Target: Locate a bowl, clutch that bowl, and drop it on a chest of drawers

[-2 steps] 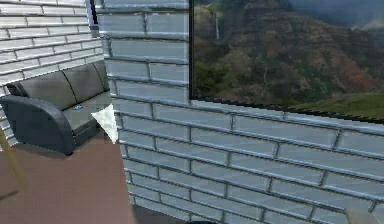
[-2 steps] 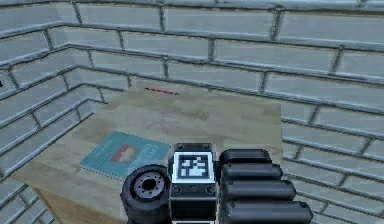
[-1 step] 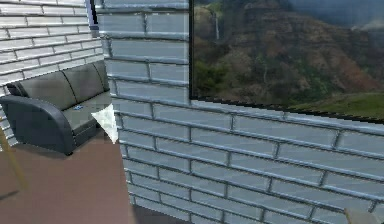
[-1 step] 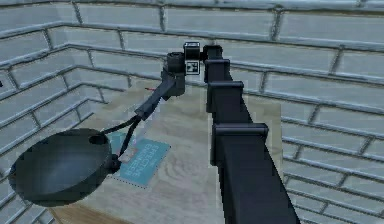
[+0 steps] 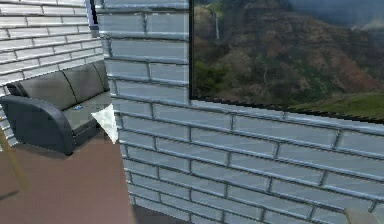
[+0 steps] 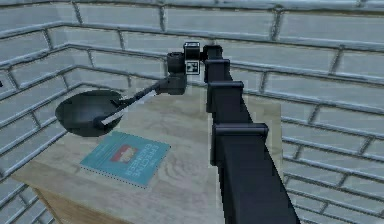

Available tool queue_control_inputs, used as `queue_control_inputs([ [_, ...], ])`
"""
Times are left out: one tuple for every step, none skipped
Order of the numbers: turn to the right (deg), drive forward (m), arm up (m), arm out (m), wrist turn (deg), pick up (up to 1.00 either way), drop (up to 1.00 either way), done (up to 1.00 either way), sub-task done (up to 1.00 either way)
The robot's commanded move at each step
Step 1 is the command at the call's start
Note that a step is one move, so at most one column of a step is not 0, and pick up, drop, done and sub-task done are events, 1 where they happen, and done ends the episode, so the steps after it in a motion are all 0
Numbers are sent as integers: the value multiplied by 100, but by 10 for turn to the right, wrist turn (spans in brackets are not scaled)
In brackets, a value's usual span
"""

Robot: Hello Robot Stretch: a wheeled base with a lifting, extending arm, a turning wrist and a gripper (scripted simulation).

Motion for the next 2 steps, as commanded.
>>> queue_control_inputs([
  [0, 0, 0, 0, 450, 0, 0, 0, 0],
  [0, 0, 0, 0, 360, 0, 0, 0, 0],
])
